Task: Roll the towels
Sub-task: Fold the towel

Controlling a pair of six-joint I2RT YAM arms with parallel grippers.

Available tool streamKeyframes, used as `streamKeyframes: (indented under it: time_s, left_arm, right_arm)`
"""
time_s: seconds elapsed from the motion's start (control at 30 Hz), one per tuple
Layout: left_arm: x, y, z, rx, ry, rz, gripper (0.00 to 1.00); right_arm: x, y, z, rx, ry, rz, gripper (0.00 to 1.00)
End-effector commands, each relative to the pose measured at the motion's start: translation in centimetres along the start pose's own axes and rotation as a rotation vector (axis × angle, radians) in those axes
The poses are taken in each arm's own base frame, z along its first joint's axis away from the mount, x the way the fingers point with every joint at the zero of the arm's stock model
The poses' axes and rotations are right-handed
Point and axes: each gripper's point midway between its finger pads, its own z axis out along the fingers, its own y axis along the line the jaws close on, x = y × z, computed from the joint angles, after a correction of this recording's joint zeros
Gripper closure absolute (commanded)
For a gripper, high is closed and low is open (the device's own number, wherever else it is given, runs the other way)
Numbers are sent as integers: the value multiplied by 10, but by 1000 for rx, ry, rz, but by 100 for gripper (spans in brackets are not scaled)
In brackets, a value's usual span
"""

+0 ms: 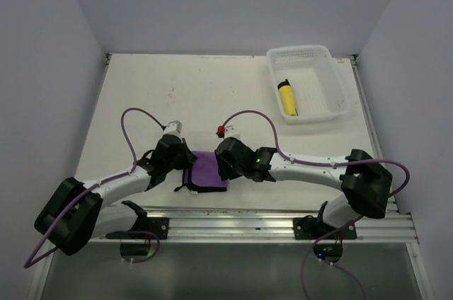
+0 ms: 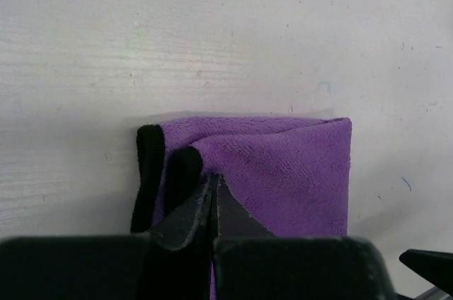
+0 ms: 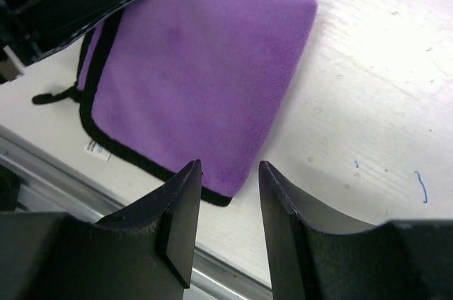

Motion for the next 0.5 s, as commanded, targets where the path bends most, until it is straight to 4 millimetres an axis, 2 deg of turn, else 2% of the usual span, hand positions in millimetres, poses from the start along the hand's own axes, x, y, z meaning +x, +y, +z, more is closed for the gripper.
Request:
streamKeyframes:
  time_s: [0.0,0.17,0.47]
  left_arm:
    - [-2,2,-2,-13,-15,0,100]
    - [-1,4,-2,-19,-14,5,100]
    - [0,5,-2,-19,-17,4,100]
  right_arm:
    - [-11,-6,4,-6,-42,111,58]
    - [-4,-12,13,-11,-36,179,58]
    - [18,-6,21,-87,-21,344,58]
